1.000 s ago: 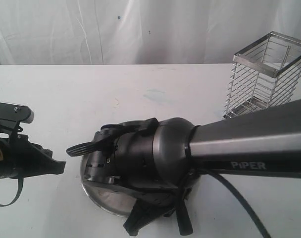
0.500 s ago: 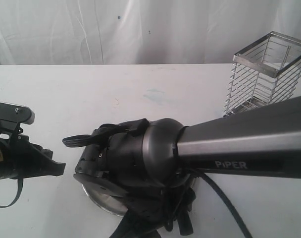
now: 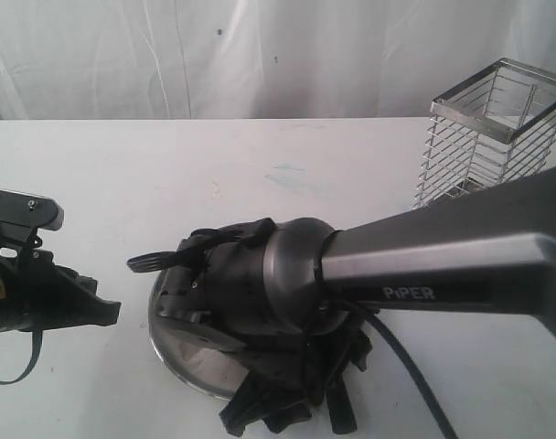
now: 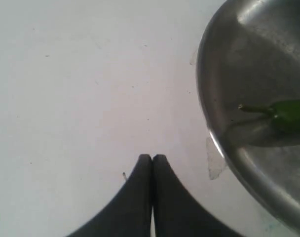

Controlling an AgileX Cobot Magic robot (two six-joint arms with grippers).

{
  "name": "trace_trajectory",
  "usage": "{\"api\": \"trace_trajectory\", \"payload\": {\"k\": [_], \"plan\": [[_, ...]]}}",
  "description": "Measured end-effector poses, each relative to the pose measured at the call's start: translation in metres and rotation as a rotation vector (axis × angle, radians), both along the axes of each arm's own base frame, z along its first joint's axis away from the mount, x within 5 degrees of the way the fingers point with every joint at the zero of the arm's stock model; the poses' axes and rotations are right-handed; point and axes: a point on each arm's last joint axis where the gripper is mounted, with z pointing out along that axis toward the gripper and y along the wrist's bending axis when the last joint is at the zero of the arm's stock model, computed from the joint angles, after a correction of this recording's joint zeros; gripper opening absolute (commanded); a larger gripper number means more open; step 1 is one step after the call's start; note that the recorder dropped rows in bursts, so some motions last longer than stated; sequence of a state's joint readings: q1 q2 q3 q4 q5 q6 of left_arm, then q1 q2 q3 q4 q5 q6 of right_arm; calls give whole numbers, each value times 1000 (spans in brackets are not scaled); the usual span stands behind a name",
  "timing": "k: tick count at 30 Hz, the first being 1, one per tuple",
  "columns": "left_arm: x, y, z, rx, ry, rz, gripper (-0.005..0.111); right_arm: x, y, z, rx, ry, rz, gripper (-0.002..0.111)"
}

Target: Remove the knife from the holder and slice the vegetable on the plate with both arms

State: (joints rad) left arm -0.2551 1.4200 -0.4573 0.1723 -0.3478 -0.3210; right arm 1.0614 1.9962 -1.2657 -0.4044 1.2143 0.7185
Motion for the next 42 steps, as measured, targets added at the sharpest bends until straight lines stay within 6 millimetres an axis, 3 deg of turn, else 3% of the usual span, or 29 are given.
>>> {"api": "trace_trajectory", "payload": {"k": [15,25,34,39,42], "plan": [[-1,0,-1,4,12,1,0,6,-4,-1,-2,0,-30,67],[-1,1,-1,7,21,1,0,10,-22,-10,-45,23,-75,64],[-1,1,-1,7,21,1,0,12,-24,-11,-49,34,-65,28],[-1,1,-1,7,21,1,0,17,-27,-10,-58,20,-58,0],[-1,1,-1,7,21,1,0,20,-28,-9,-73,6,-29,0]]}}
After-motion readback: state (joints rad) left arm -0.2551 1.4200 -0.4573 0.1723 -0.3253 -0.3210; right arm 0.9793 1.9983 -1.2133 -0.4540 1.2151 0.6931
